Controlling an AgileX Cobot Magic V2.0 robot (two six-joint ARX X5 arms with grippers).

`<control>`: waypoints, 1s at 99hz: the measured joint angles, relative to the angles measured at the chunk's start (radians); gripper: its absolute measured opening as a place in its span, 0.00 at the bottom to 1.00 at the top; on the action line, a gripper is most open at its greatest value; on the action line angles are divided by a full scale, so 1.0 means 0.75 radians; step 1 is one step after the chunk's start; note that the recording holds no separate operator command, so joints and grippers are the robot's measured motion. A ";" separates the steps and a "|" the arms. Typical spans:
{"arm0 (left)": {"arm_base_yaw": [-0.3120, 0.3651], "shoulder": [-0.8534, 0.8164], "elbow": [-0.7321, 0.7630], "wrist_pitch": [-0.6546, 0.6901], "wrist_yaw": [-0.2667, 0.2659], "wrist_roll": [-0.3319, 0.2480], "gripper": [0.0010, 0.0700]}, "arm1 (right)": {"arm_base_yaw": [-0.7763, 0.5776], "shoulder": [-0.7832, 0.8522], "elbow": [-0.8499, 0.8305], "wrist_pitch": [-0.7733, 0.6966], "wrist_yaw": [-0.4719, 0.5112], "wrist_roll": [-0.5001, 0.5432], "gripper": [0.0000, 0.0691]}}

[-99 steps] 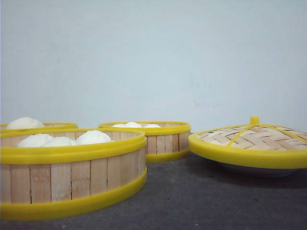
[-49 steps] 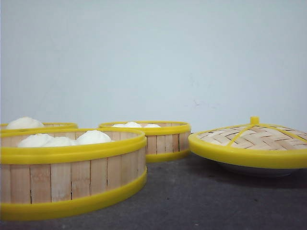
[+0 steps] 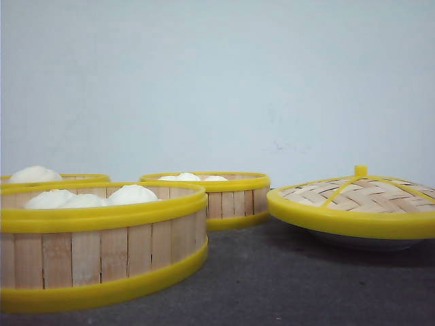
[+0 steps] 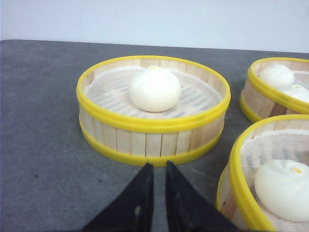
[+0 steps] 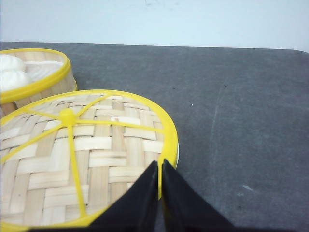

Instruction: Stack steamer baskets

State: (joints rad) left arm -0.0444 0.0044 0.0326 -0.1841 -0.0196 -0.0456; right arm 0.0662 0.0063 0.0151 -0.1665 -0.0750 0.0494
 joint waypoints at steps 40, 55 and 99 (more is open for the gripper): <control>0.000 0.000 0.000 0.000 0.000 0.000 0.01 | 0.000 0.000 0.000 0.000 0.000 0.000 0.01; 0.000 0.000 0.000 0.000 0.000 0.000 0.01 | 0.000 0.000 0.000 0.000 -0.001 0.000 0.01; 0.000 0.012 0.097 -0.026 0.108 -0.314 0.01 | 0.000 0.009 0.158 0.079 -0.111 0.329 0.01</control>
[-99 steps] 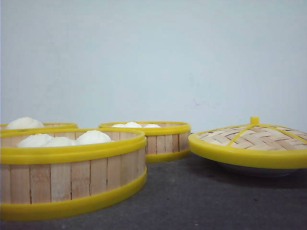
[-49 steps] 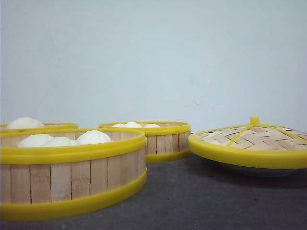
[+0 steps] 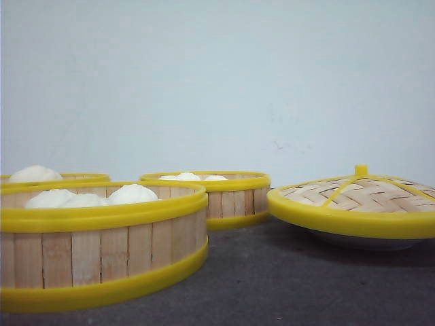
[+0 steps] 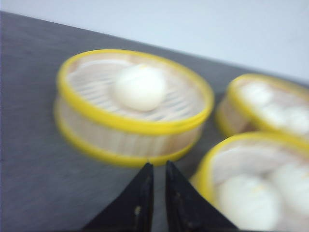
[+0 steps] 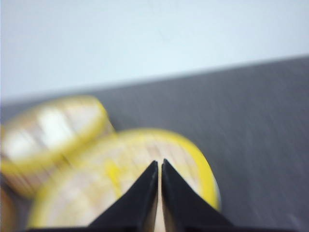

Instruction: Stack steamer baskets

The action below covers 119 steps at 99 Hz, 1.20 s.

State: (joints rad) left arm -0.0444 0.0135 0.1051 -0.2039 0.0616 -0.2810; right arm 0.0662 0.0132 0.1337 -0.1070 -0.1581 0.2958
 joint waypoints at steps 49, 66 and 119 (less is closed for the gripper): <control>0.000 0.573 0.893 -0.441 0.067 0.162 0.01 | 0.000 0.645 0.858 -0.508 -0.034 -0.085 0.01; 0.000 0.762 0.971 -0.576 0.067 0.291 0.01 | 0.000 0.889 0.922 -0.606 -0.034 -0.170 0.01; 0.000 0.912 0.971 -0.685 0.067 0.350 0.39 | 0.000 1.123 0.920 -0.755 -0.033 -0.261 0.40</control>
State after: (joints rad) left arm -0.0444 0.6975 0.8337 -0.7174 0.1116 -0.0181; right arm 0.0662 0.8555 0.8238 -0.6731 -0.1829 0.0998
